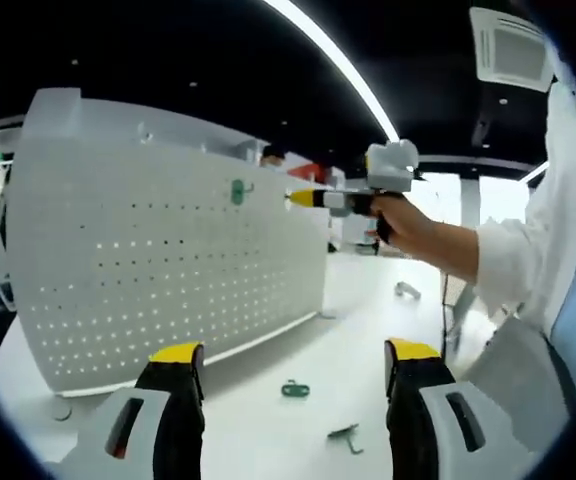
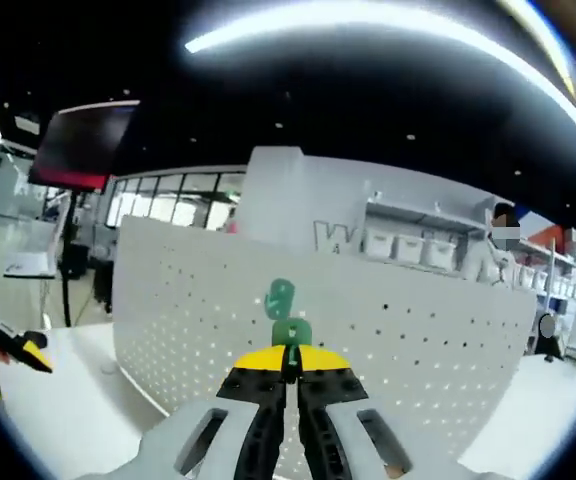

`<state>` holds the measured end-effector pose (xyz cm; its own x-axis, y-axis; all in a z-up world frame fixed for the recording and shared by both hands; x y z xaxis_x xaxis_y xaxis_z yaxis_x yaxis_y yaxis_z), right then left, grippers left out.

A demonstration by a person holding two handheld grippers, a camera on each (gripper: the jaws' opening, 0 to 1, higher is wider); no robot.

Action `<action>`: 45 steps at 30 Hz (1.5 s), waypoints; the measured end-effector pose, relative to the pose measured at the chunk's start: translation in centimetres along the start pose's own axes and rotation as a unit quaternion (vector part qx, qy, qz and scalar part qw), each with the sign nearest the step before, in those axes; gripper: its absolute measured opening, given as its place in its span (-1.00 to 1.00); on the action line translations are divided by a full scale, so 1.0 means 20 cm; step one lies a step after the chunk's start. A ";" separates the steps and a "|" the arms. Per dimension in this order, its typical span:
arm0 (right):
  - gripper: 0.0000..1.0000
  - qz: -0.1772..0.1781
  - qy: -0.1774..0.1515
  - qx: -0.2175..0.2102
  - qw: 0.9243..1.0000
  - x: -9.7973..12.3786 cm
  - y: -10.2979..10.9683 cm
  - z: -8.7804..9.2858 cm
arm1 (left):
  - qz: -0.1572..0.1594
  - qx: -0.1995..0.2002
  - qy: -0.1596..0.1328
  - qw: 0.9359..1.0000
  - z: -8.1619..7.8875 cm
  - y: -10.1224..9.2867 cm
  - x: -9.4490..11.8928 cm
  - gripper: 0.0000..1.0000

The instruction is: Insert the hook assembly into the mounting plate slot until the hook locks in place.

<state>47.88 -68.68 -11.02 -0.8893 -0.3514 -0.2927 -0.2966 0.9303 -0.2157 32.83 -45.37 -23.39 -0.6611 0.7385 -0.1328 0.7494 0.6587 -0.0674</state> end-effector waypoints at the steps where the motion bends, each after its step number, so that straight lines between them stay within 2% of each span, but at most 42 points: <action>1: -0.99 0.004 -0.002 0.004 1.000 -0.01 -0.01 0.00 | 0.002 0.000 0.002 1.000 0.00 0.00 0.00 0.53; 8: -0.99 0.030 -0.014 0.011 0.999 -0.13 -0.03 -0.01 | 0.009 -0.001 0.007 1.000 0.01 -0.02 -0.01 0.54; 18: -0.99 0.049 -0.015 0.007 0.999 -0.24 -0.06 0.03 | 0.003 0.002 0.006 1.000 0.02 0.01 0.00 0.53; 28: -1.00 0.057 -0.018 -0.002 0.998 -0.28 -0.07 0.05 | -0.003 0.005 0.003 1.000 0.01 0.03 0.01 0.52; 45: -1.00 0.067 -0.022 -0.013 0.997 -0.29 -0.08 0.07 | 0.001 0.010 0.002 1.000 0.01 0.02 0.00 0.50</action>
<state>53.93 -68.37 -10.22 -0.9059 -0.2274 -0.3572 -0.1859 0.9715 -0.1470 33.07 -45.08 -23.70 -0.6593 0.7406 -0.1300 0.7516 0.6539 -0.0866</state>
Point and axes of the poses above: the point that each gripper's makers call its tool centre point, and the gripper's own axes: x roughly backward along the fingers, y roughly to its left, z roughly out of its underside, the point moved 5 cm from there along x, roughly backward along the fingers, and after that the axes turned 13 degrees about -y, right-handed, at the moved point
